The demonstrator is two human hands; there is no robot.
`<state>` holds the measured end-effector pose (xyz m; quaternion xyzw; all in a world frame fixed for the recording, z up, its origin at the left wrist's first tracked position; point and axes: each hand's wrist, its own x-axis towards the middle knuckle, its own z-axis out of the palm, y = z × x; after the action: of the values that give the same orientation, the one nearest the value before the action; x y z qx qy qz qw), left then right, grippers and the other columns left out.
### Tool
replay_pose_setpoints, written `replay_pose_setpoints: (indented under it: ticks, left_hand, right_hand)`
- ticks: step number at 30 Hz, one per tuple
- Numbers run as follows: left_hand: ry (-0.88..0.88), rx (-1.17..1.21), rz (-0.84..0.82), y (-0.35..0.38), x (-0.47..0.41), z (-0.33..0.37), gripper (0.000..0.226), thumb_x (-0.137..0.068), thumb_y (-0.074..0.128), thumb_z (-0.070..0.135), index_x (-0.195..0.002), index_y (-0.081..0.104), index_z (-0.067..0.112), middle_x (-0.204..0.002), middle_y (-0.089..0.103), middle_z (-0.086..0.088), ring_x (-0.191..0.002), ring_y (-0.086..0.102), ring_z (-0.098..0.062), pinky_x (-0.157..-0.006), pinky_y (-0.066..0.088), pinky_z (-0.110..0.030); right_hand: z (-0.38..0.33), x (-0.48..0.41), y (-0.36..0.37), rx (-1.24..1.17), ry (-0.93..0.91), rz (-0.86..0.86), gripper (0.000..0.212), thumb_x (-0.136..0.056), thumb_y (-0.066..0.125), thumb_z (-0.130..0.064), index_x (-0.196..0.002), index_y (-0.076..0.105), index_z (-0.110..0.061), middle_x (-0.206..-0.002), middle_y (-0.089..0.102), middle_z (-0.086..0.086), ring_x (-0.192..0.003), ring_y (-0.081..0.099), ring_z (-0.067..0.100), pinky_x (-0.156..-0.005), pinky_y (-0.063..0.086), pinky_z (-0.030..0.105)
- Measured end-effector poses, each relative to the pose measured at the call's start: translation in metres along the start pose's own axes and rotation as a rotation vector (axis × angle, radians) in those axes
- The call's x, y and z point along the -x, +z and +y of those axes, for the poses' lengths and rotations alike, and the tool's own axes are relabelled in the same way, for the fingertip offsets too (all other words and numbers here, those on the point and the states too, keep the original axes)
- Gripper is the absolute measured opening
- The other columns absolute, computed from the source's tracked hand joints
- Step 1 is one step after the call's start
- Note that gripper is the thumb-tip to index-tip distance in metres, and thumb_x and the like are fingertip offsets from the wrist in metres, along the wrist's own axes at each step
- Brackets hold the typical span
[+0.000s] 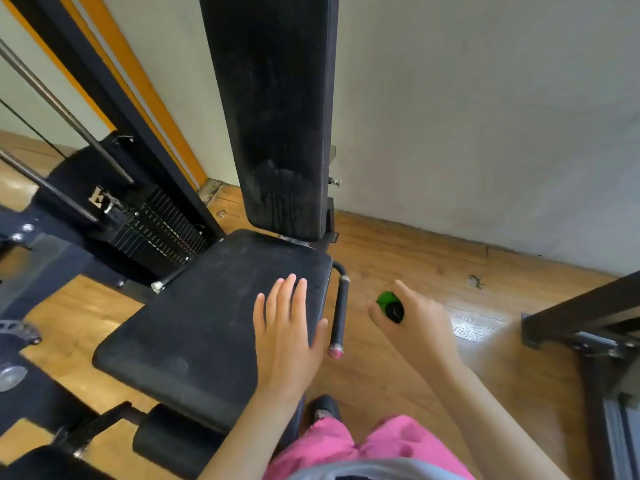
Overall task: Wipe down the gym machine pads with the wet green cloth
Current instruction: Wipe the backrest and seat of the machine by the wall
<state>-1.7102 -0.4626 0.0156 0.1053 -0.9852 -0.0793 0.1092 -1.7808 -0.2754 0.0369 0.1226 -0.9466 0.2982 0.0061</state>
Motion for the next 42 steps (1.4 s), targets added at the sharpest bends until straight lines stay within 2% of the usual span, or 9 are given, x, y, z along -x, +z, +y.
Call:
replay_pose_setpoints:
  ticks: [4, 8, 11, 14, 22, 30, 35, 37, 42]
  left_hand:
    - [0.049, -0.024, 0.002, 0.005, -0.041, -0.002, 0.062, -0.091, 0.039, 0.045, -0.142, 0.041, 0.009, -0.148, 0.041, -0.008, -0.140, 0.031, -0.024, -0.116, 0.021, -0.047]
    - [0.029, -0.014, 0.036, 0.009, -0.080, 0.004, 0.062, -0.090, 0.056, 0.040, -0.141, 0.041, 0.009, -0.147, 0.041, -0.008, -0.140, 0.032, -0.024, -0.115, 0.024, -0.048]
    - [-0.002, -0.019, 0.044, 0.016, -0.110, 0.017, 0.063, -0.089, 0.054, 0.041, -0.142, 0.039, 0.010, -0.147, 0.041, -0.008, -0.140, 0.032, -0.024, -0.115, 0.024, -0.048]
    - [-0.060, -0.063, 0.027, 0.024, -0.138, 0.032, 0.065, -0.088, 0.058, 0.039, -0.143, 0.038, 0.011, -0.148, 0.040, -0.007, -0.140, 0.032, -0.025, -0.115, 0.026, -0.049]
    - [-0.219, -0.070, 0.113, 0.024, -0.225, 0.092, 0.068, -0.084, 0.067, 0.035, -0.142, 0.041, 0.011, -0.147, 0.041, -0.006, -0.139, 0.034, -0.025, -0.116, 0.023, -0.048]
    - [-0.137, -0.010, 0.278, -0.021, -0.313, 0.096, 0.058, -0.092, 0.049, 0.042, -0.141, 0.042, 0.013, -0.148, 0.039, -0.001, -0.141, 0.031, -0.020, -0.118, 0.013, -0.039]
    - [-0.052, -0.010, 0.351, -0.058, -0.380, 0.077, 0.056, -0.094, 0.040, 0.044, -0.142, 0.039, 0.014, -0.148, 0.039, -0.003, -0.140, 0.031, -0.020, -0.117, 0.017, -0.039]
    - [-0.027, 0.057, 0.386, -0.073, -0.408, 0.065, 0.057, -0.094, 0.039, 0.046, -0.142, 0.038, 0.014, -0.148, 0.039, -0.004, -0.139, 0.031, -0.019, -0.115, 0.023, -0.039]
    - [-0.015, 0.206, 0.486, -0.115, -0.473, 0.030, 0.058, -0.094, 0.043, 0.047, -0.142, 0.040, 0.014, -0.148, 0.041, -0.004, -0.138, 0.034, -0.018, -0.114, 0.030, -0.041]
  right_hand:
    - [-0.001, -0.033, 0.001, -0.010, 0.012, 0.008, 0.035, -0.080, 0.055, -0.055, -0.080, 0.057, -0.021, -0.065, 0.060, -0.010, -0.058, 0.057, 0.016, -0.052, 0.047, 0.030]
    - [0.004, -0.070, -0.004, -0.005, 0.017, -0.049, 0.040, -0.080, 0.049, -0.061, -0.085, 0.057, -0.022, -0.070, 0.061, -0.011, -0.062, 0.058, 0.013, -0.054, 0.049, 0.028]
    - [0.011, -0.108, -0.009, -0.014, 0.008, -0.090, 0.029, -0.084, 0.057, -0.054, -0.083, 0.052, -0.025, -0.069, 0.056, -0.014, -0.063, 0.055, 0.011, -0.052, 0.039, 0.019]
    - [0.021, -0.149, -0.014, -0.035, -0.054, -0.145, 0.023, -0.087, 0.063, -0.047, -0.083, 0.051, -0.028, -0.069, 0.056, -0.015, -0.064, 0.055, 0.008, -0.053, 0.032, 0.014]
    - [0.047, -0.261, -0.061, -0.097, -0.276, -0.140, 0.018, -0.086, 0.064, -0.046, -0.084, 0.054, -0.031, -0.068, 0.054, -0.018, -0.062, 0.051, 0.000, -0.055, 0.035, 0.014]
    - [0.013, -0.363, -0.098, -0.312, -0.473, -0.087, 0.031, -0.081, 0.048, -0.063, -0.082, 0.051, -0.032, -0.069, 0.050, -0.021, -0.062, 0.050, -0.005, -0.057, 0.040, 0.008]
    - [-0.042, -0.428, -0.127, -0.326, -0.576, -0.047, 0.050, -0.074, 0.038, -0.072, -0.084, 0.052, -0.026, -0.071, 0.055, -0.014, -0.065, 0.055, 0.003, -0.055, 0.037, 0.012]
    - [-0.065, -0.452, -0.139, -0.318, -0.598, -0.019, 0.057, -0.073, 0.038, -0.073, -0.086, 0.055, -0.020, -0.070, 0.059, -0.006, -0.067, 0.059, 0.013, -0.057, 0.045, 0.023]
    - [-0.124, -0.513, -0.159, -0.295, -0.623, 0.071, 0.044, -0.081, 0.051, -0.068, -0.086, 0.057, -0.025, -0.073, 0.064, -0.004, -0.070, 0.061, 0.016, -0.060, 0.050, 0.032]
